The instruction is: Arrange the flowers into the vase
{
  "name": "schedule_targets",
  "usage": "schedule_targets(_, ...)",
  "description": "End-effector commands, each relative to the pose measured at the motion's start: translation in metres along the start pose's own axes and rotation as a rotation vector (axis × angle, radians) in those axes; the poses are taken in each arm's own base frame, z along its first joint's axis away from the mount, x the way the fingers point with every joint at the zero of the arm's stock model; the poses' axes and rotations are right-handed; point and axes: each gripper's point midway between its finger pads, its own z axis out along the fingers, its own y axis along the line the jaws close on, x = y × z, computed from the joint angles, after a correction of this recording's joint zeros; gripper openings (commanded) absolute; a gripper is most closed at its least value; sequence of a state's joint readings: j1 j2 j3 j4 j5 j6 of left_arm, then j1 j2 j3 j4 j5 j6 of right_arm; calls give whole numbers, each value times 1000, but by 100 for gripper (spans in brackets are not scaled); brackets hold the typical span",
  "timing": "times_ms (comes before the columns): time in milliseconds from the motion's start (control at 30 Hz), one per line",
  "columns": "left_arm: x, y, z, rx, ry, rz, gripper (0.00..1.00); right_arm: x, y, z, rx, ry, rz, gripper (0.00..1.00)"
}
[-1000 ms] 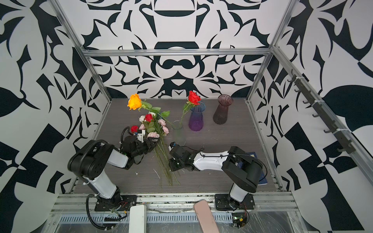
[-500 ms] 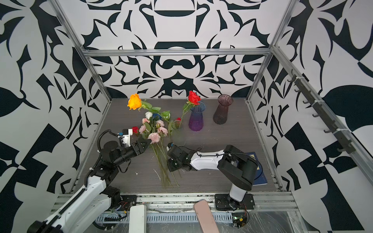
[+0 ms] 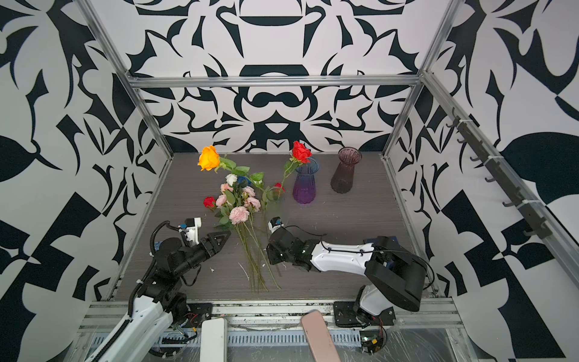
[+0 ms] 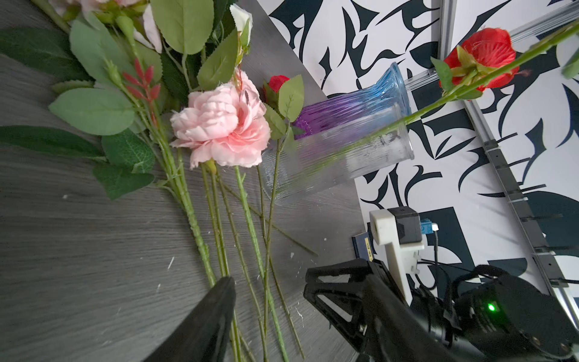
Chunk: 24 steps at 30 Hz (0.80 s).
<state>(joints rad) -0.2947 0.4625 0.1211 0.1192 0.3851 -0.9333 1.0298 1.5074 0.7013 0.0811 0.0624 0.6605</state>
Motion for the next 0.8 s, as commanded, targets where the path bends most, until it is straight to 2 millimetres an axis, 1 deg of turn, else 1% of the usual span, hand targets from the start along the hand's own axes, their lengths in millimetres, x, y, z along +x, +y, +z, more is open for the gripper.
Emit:
schedule_targets(0, 0, 1, 3, 10, -5, -6, 69, -14, 19, 1, -54, -22, -12, 32)
schedule_targets(233, 1, -1, 8, 30, 17, -4, 68, -30, 23, 7, -36, -47, 7, 31)
schedule_targets(467, 0, -2, 7, 33, 12, -1, 68, -45, 27, 26, 4, -21, 31, 31)
schedule_targets(633, 0, -3, 6, 40, 9, 7, 68, -52, 22, 40, 84, 11, 37, 30)
schedule_targets(667, 0, -3, 5, 41, 8, 8, 68, -53, 17, 41, 126, 13, 38, 29)
schedule_targets(767, 0, -5, 4, 46, 4, 15, 68, -56, 10, 41, 185, 15, 54, 27)
